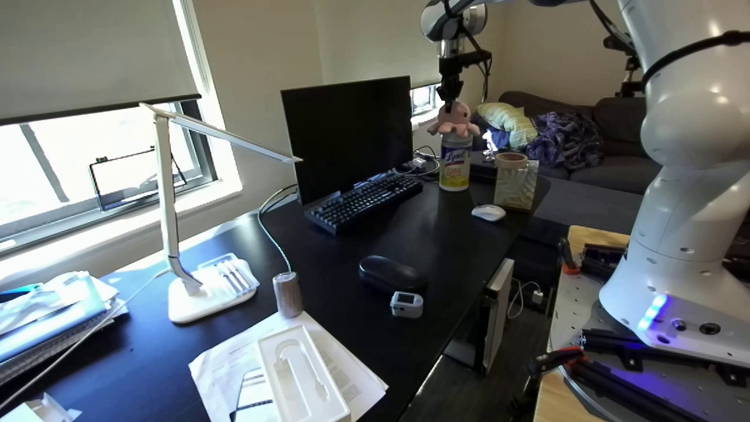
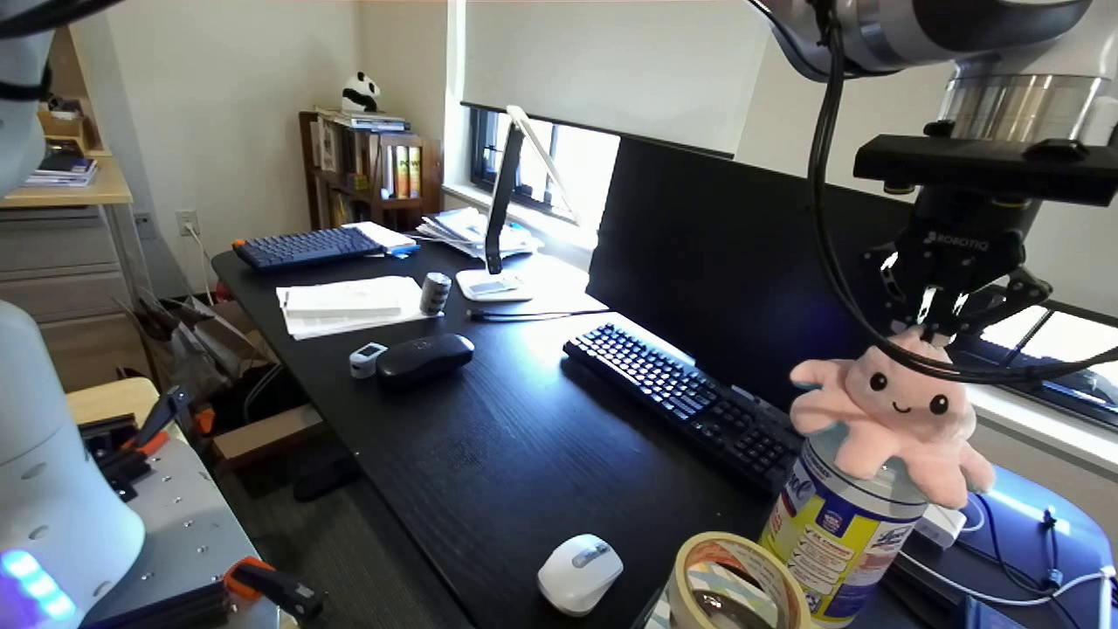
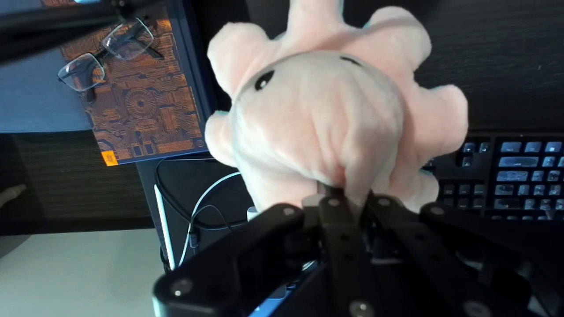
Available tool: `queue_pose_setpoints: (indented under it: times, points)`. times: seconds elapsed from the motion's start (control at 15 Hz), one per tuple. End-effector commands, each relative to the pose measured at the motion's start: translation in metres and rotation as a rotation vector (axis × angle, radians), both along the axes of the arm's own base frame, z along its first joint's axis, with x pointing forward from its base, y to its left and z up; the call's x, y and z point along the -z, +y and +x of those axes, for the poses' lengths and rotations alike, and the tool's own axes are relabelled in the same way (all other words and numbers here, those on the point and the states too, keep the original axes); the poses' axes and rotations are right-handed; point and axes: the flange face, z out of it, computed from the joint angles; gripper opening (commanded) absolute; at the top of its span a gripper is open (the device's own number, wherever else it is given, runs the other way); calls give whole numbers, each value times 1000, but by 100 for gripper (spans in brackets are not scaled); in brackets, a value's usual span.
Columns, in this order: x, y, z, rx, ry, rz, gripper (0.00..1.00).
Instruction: Place the pink octopus plush toy on top of the white container on the right, move the white computer mouse to the left
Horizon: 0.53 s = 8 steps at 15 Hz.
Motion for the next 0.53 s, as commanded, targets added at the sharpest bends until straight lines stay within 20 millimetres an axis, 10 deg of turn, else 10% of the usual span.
queue_pose_setpoints:
  times: [0.0, 0.47]
  points:
    - [-3, -3, 1, 15, 8, 12, 34]
    - [-45, -11, -29, 79, -87, 14, 77]
